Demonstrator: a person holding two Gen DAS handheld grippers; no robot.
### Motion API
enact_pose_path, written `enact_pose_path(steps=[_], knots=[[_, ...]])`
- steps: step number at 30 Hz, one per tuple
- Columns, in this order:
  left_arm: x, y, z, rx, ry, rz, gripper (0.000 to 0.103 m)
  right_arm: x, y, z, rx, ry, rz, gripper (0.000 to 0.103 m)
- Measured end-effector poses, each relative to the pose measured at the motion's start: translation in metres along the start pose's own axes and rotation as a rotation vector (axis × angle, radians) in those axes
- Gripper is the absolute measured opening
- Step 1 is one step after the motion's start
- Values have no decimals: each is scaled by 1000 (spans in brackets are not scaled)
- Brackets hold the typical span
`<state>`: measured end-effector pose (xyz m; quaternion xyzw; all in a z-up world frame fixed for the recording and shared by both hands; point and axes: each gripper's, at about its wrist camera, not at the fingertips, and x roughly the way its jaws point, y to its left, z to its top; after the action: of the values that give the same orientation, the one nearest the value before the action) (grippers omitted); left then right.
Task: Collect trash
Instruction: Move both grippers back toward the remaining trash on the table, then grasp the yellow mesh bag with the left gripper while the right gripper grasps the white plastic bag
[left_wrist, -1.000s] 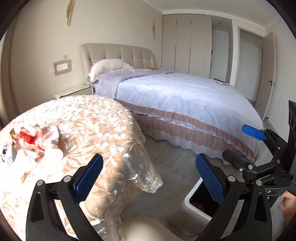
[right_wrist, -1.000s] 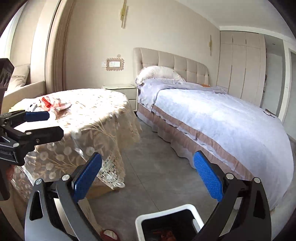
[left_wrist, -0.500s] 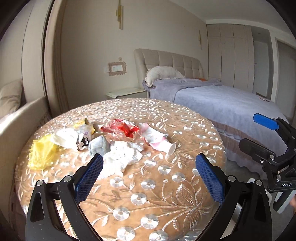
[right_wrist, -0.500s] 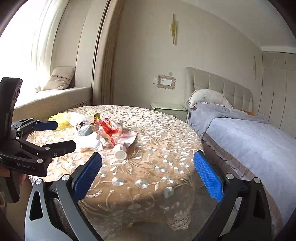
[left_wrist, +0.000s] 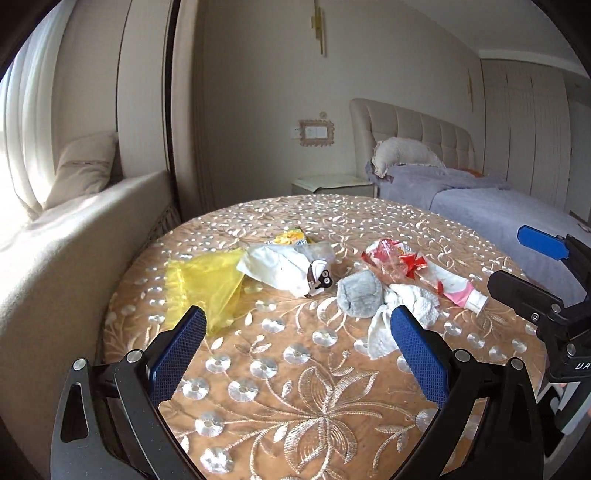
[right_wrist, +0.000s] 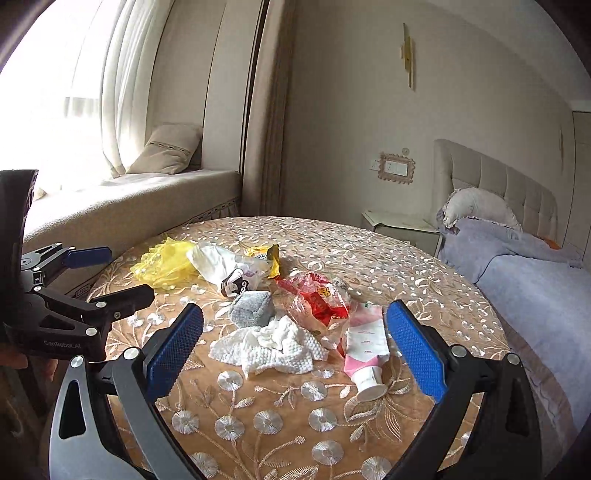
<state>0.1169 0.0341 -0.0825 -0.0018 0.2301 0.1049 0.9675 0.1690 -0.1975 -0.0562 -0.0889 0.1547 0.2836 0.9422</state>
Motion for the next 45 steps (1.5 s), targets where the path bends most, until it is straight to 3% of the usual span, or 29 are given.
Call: enact_pose_path(steps=[4,10,14,21,26,29,31,38,45], knots=[[15,29,3,-25,28,42,98,30,23,13,7,12,59,99],[37,51,6,-21,61,78,98,65,49,22,-62,34,65,99],[60,65,7,-44,124,44,98,87,56,27,-74,61,72,99],[92,91,7,-104,210,71,96,110,62,29,-84,83,68,99],[123,101,-2,-120,321,47,75,117,63,27,-86,104,70,99],[127,100,-3,-110,336,9,40,119,62,28,-93,108,61,99],[128,101,-4,-108,335,15,7,121,63,28,-100,117,57,99],[85,95,14,-113,186,47,4,136,75,33,-163,157,42,99],[73,89,22,-107,145,32,4,169,89,39,-191,227,41,99]])
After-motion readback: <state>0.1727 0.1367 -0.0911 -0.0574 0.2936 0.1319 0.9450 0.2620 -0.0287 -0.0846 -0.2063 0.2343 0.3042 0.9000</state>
